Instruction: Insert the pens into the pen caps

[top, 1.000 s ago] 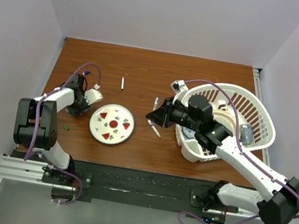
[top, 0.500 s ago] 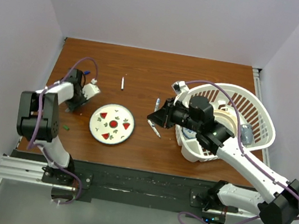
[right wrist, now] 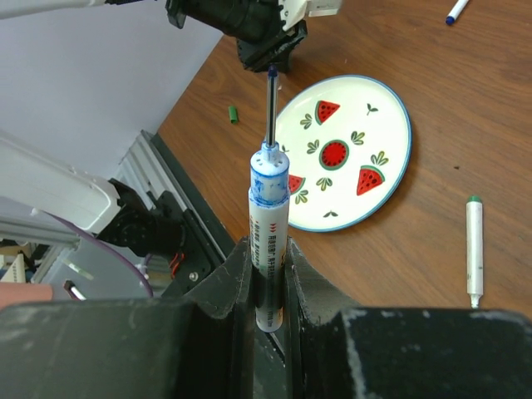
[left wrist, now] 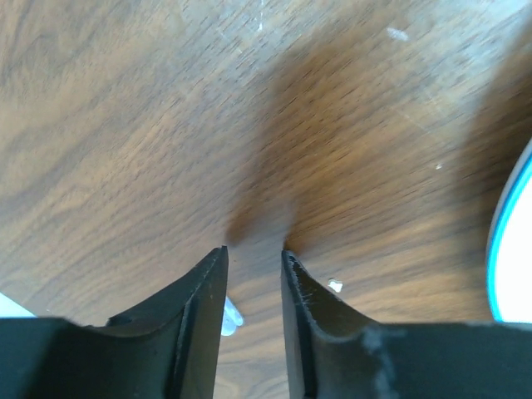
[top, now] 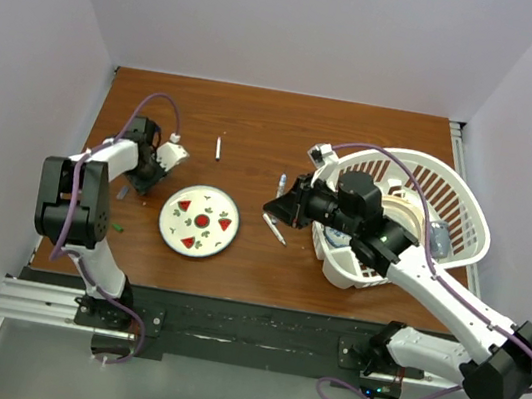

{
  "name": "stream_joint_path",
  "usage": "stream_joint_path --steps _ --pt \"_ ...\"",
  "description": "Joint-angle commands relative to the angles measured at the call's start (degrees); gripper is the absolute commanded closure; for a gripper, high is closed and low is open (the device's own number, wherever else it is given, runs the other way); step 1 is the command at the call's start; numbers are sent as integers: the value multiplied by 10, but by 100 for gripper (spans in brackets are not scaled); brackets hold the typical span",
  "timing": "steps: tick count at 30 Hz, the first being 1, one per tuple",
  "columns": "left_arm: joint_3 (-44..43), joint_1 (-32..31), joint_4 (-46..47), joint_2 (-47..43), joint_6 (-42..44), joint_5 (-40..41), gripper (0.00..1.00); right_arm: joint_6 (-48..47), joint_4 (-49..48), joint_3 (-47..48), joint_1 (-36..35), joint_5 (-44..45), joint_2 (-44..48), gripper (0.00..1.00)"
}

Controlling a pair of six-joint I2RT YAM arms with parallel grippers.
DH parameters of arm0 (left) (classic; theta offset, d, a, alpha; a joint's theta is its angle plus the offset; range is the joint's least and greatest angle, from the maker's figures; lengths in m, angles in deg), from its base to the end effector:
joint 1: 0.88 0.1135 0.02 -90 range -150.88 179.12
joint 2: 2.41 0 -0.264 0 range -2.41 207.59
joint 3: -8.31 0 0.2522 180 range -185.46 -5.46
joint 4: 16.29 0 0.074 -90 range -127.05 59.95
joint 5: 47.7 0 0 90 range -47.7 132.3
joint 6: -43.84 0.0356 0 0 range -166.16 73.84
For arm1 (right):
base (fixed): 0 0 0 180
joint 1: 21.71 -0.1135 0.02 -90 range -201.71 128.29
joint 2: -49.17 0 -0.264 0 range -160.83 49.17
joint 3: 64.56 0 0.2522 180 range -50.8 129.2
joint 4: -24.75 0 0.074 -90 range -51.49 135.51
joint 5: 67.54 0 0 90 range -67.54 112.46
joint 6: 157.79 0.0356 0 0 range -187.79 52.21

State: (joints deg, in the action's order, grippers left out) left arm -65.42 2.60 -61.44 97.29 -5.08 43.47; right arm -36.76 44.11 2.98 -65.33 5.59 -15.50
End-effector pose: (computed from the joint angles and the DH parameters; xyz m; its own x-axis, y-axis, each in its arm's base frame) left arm 0.3260 0.0206 0.1596 -0.7561 0.6122 -0.2312 0.5699 0.7897 0.2272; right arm 0.1829 0.1886 0.3341 -0.6202 0.0904 -0.7792 -0.6324 0.5301 0.5649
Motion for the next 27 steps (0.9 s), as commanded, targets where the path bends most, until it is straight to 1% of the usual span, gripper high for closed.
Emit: stream_joint_path --steps 1,2,4,5,6,7,8,11,14,18,22,24,27 --pt "-29 -4 -22 -20 -50 37 62 -1 -21 3 -2 17 23 100" --pt "-33 -2 -27 -23 -52 64 61 -4 -18 4 -2 17 24 100" --pt "-36 13 -45 -27 -62 74 60 -8 -11 6 -2 21 31 100" --pt "-38 20 -52 -31 -64 69 55 -7 -12 4 -2 26 31 100" --pt "-39 25 -65 -34 -69 66 43 -6 -15 1 -2 26 31 100" --pt "-40 27 -68 -35 -69 63 38 -5 -16 1 -2 26 30 100" --pt "-38 28 -68 -39 -71 65 37 -3 -16 2 -2 24 26 100" --pt "-17 35 -51 -49 -58 78 38 3 -18 2 -2 16 22 100" --pt "-14 49 -27 -41 -51 76 38 1 -16 1 -2 22 23 100" --pt "-33 67 -31 -4 -70 56 42 -2 -15 2 -2 34 29 100" --pt "-35 77 -23 3 -72 42 44 -7 -4 -2 -2 46 38 100" --pt "-38 77 -21 10 -72 14 45 -9 -4 -5 -2 51 44 100" --pt "-37 78 -27 25 -73 -9 49 -8 -7 -5 -2 52 44 100"
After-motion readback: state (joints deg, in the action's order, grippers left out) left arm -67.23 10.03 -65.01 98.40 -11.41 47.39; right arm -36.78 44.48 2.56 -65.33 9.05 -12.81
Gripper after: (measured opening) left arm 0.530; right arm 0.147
